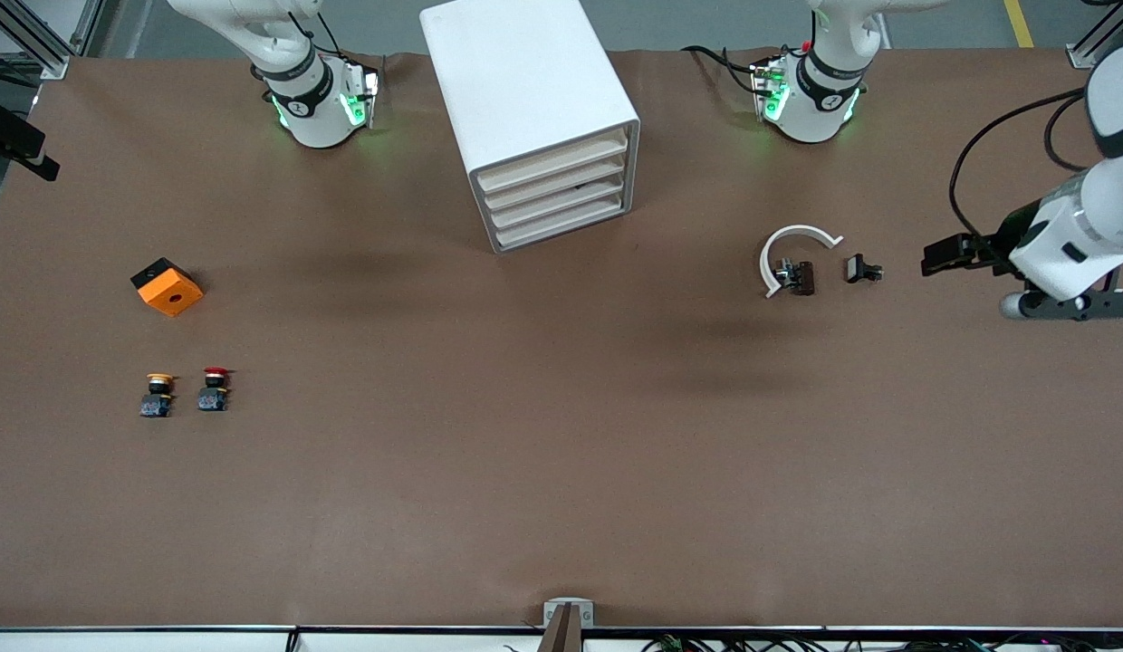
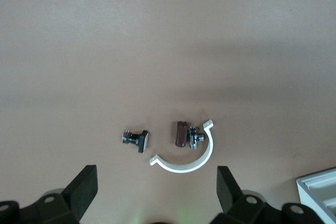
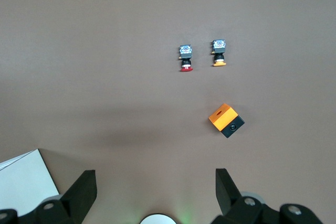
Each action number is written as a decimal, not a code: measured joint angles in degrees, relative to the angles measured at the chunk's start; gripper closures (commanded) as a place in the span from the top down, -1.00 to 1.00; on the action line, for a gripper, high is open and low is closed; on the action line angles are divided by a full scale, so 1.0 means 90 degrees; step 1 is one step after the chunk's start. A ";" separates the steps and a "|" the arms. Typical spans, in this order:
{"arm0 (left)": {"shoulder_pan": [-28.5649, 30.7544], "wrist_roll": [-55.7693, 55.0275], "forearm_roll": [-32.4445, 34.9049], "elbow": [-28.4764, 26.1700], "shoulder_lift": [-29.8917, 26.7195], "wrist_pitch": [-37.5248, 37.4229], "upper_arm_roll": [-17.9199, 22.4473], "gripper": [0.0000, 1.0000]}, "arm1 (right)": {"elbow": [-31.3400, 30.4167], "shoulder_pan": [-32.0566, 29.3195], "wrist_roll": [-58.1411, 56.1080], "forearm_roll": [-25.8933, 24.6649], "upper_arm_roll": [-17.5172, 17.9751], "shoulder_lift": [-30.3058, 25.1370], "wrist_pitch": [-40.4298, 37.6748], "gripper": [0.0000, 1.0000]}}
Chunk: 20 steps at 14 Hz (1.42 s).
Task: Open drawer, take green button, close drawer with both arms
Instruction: 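Reach the left gripper to the cabinet drawer while the right gripper approaches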
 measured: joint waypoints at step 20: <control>-0.1725 -0.6291 -0.0881 0.1160 0.3427 0.1832 -0.0234 1.00 | 0.0145 0.0186 0.1119 -0.0016 0.0048 0.1633 0.0523 1.00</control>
